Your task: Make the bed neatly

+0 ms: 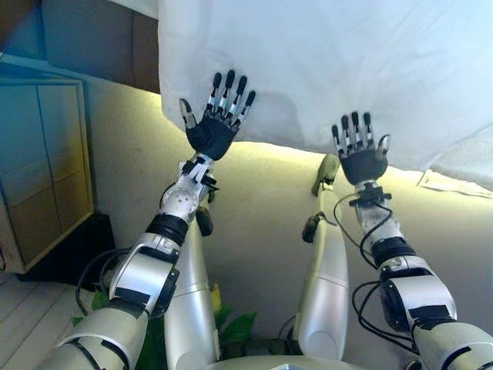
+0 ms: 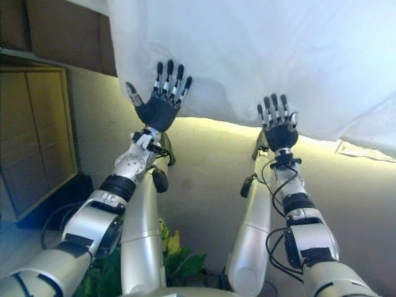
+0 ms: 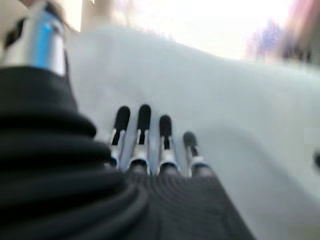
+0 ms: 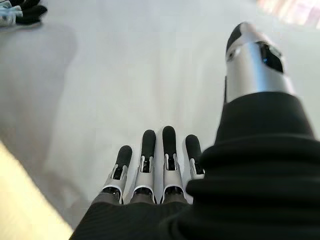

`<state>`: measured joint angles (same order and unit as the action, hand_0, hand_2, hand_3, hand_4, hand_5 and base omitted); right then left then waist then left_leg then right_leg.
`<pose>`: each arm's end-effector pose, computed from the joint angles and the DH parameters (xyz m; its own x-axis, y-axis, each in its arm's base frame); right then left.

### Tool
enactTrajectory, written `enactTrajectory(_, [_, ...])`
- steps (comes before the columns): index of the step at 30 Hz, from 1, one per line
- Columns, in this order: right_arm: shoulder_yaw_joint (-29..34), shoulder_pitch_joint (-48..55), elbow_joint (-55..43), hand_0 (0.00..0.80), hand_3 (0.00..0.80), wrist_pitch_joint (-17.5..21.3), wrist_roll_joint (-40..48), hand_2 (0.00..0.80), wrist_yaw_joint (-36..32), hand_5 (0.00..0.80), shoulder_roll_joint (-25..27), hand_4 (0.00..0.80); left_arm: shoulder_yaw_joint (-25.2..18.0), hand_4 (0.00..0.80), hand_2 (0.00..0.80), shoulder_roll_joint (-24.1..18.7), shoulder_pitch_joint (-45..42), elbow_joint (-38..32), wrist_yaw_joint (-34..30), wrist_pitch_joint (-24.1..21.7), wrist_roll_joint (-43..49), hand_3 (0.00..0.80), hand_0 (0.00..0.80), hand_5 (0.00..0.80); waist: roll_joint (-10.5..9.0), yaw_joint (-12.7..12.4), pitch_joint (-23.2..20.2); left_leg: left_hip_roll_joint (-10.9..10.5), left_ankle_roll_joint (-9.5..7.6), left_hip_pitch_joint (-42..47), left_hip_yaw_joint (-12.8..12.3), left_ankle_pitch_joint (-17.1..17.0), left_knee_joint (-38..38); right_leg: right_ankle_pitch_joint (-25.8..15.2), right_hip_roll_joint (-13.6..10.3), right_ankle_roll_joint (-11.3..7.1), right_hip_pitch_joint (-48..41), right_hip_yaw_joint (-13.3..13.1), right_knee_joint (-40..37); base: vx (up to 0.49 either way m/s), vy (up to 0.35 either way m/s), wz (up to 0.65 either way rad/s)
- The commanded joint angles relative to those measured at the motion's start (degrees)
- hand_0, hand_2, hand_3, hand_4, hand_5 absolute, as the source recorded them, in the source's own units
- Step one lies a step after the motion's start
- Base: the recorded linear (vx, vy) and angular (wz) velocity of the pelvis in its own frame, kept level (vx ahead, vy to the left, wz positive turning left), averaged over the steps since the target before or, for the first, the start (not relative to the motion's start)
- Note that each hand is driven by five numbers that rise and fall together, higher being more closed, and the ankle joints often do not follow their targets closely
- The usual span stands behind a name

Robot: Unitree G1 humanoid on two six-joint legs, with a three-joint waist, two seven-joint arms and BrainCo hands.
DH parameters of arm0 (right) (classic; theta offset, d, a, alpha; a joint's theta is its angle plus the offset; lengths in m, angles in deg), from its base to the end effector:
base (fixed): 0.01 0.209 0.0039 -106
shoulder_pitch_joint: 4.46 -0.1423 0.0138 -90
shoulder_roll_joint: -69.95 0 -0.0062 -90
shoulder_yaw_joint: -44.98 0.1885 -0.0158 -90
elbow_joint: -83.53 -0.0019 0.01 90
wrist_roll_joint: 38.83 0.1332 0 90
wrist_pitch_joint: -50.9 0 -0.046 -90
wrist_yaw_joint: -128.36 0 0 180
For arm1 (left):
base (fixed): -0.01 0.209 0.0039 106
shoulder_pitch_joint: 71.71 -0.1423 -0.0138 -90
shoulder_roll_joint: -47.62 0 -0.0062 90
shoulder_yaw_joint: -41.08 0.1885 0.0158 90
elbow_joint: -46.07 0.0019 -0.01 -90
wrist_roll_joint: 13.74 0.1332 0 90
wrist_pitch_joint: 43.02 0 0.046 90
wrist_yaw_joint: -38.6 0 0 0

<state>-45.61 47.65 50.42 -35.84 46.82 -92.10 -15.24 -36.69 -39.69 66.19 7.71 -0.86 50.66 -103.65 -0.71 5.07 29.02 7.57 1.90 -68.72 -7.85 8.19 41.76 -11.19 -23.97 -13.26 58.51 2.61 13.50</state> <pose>0.3056 -0.2332 0.0513 0.9301 0.0940 0.3551 -0.3603 0.4227 0.8316 0.3398 0.1428 0.0972 0.7791 -0.4121 0.4724 0.5796 0.1862 -0.7934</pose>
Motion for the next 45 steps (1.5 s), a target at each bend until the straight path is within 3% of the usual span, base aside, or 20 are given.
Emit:
enactTrajectory(1, [4.0, 2.6, 2.3, 0.0, 0.0, -2.1, 1.5, 0.0, 2.6, 0.0, 5.6, 0.0, -2.4, 0.0, 0.0, -1.7, 0.9, 4.3, 8.6, 1.0, 5.2, 0.0, 0.0, 0.0, 3.13, 0.6, 0.8, 2.9, 7.23, 1.1, 3.5, -7.5, -7.5, -3.0, -1.4, -0.59, 3.8, -1.3, 3.1, 0.012, 0.081, -0.09])
enactTrajectory(2, [4.4, 3.2, 4.1, 0.0, 0.0, -2.3, 1.5, 0.0, 3.2, 0.0, 6.2, 0.0, -2.3, 0.0, 0.0, -2.4, 0.5, 5.8, 10.9, 1.3, 5.7, 0.0, 0.0, 0.0, 3.5, 0.5, 0.8, 3.3, 7.73, 2.7, 3.8, -6.2, -7.3, -1.5, -1.2, -1.11, 2.5, -1.8, 3.7, 0.011, 0.1, -0.05])
enactTrajectory(5, [5.1, 3.8, 6.4, 0.0, 0.0, -2.1, 1.9, 0.0, 7.0, 0.0, 8.9, 0.0, -2.8, 0.0, 0.0, -5.3, 0.7, 10.0, 14.7, 2.6, 7.0, 0.0, 0.0, 0.0, 4.6, 1.0, 0.8, 3.4, 7.32, 2.1, 2.7, -8.4, -8.1, -2.8, -1.7, -0.39, 4.1, -2.1, 3.9, 0.003, 0.093, -0.05])
enactTrajectory(8, [5.7, 5.3, 7.9, 0.0, 0.0, -2.3, 1.9, 0.0, 11.9, 0.0, 11.7, 0.0, -4.8, 0.0, 0.0, -8.2, -1.3, 12.7, 15.1, 4.7, 6.2, 0.0, 0.0, 0.0, 5.55, 1.1, 0.8, 3.4, 7.51, 3.0, 2.1, -8.9, -8.4, -2.6, -2.2, -0.13, 4.3, -2.8, 4.3, -0.043, 0.088, -0.04])
enactTrajectory(12, [7.0, 9.4, 11.2, 0.0, 0.0, -1.2, 0.1, 0.0, 19.1, 0.0, 14.1, 0.0, -5.6, 0.0, 0.0, -9.9, -6.5, 16.1, 19.6, 4.5, 11.8, 0.0, 0.0, 0.0, 6.88, 0.8, 0.8, 3.4, 7.65, 5.2, 2.1, -9.2, -9.0, -2.1, -2.7, -0.07, 3.7, -3.7, 4.9, 0.015, 0.068, -0.03])
enactTrajectory(17, [9.3, 17.7, 17.0, 0.0, 0.0, -3.9, -2.6, 0.0, 25.4, 0.0, 16.9, 0.0, -9.8, 0.0, 0.0, -12.7, -14.0, 22.6, 26.3, 2.9, 17.6, 0.0, 0.0, 0.0, 6.71, 0.7, 0.8, 4.0, 7.65, 8.6, 2.5, -9.0, -9.2, -0.9, -2.9, 0.07, 1.0, -3.6, 5.7, 0.026, -0.026, -0.04])
enactTrajectory(22, [13.2, 26.7, 21.3, 0.0, 0.0, -5.6, -2.9, 0.0, 28.5, 0.0, 18.6, 0.0, -13.9, 0.0, 0.0, -13.7, -21.6, 23.4, 31.3, 0.8, 18.4, 0.0, 0.0, 0.0, 6.14, 0.7, 0.8, 4.4, 7.59, 15.4, 1.9, -9.2, -11.5, -0.3, -3.4, -0.28, -5.3, -2.1, 4.8, 0.034, -0.069, 0.03])
enactTrajectory(30, [17.5, 31.4, 21.1, 0.0, 0.0, -1.9, -0.9, 0.0, 21.2, 0.0, 16.3, 0.0, -19.1, 0.0, 0.0, -12.7, -26.9, 19.7, 32.5, -2.9, 19.0, 0.0, 0.0, 0.0, 4.19, 0.1, 0.8, 3.9, 7.38, 28.5, 2.0, -9.5, -16.9, 0.6, -3.1, -0.36, -19.4, 1.2, 2.0, 0.027, -0.119, 0.1])
enactTrajectory(36, [19.8, 30.0, 14.9, 0.0, 0.0, 2.4, -1.3, 0.0, 13.2, 0.0, 13.9, 0.0, -22.4, 0.0, 0.0, -12.2, -28.8, 15.2, 28.3, -5.8, 19.0, 0.0, 0.0, 0.0, 3.07, -1.1, 0.5, 4.7, 7.69, 41.1, 2.5, -10.4, -23.3, 1.8, -1.8, -0.36, -32.2, 3.9, -1.2, 0.054, -0.13, 0.07])
enactTrajectory(42, [19.2, 31.8, 6.4, 0.0, 0.0, 3.6, -3.7, 0.0, 11.2, 0.0, 9.0, 0.0, -21.5, 0.0, 0.0, -9.9, -34.9, 4.8, 26.5, -8.8, 23.9, 0.0, 0.0, 0.0, 2.81, -2.7, -6.1, 5.4, 7.98, 49.2, 2.6, -11.9, -30.0, 1.9, -0.3, -0.24, -40.0, 5.9, -5.4, 0.106, -0.078, 0.02])
enactTrajectory(45, [16.1, 35.6, -1.2, 0.0, 0.0, 7.2, -8.6, 0.0, 12.5, 0.0, 4.3, 0.0, -21.1, 0.0, 0.0, -9.2, -39.4, -3.4, 26.9, -9.7, 27.7, 0.0, 0.0, 0.0, 2.04, -4.1, -10.0, 6.0, 8.02, 54.0, 3.0, -12.2, -32.9, 2.4, 0.6, -0.05, -45.0, 7.3, -7.0, 0.147, -0.118, 0.11])
